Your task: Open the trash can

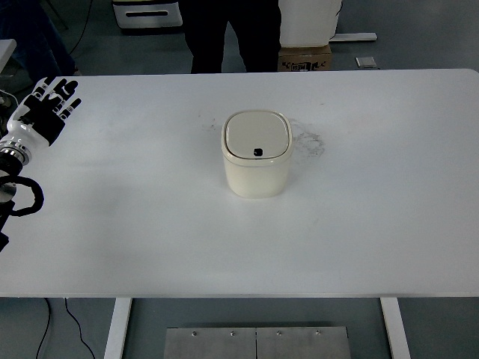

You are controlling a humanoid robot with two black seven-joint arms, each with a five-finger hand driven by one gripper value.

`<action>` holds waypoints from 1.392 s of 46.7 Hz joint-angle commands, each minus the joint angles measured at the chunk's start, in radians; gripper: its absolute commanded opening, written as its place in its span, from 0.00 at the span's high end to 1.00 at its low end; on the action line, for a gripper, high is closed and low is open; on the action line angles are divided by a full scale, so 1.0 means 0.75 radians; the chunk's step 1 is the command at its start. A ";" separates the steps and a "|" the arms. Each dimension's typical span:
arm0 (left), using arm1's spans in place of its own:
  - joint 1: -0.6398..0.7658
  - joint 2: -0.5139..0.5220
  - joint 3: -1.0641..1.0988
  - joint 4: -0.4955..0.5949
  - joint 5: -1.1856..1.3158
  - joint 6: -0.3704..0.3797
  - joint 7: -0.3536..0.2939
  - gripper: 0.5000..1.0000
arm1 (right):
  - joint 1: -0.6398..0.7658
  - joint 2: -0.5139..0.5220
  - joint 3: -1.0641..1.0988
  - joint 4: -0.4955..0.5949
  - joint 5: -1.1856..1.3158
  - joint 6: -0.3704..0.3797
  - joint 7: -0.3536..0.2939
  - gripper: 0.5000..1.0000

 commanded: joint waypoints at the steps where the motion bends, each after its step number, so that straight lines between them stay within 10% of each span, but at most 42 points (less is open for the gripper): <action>1: 0.007 -0.002 0.014 -0.004 0.001 0.000 0.000 0.00 | 0.001 0.000 0.000 0.000 0.000 0.000 0.000 0.02; 65: -0.455 0.158 0.775 -0.104 -0.029 0.127 0.100 0.00 | 0.001 0.000 0.000 0.000 0.000 0.000 0.000 0.02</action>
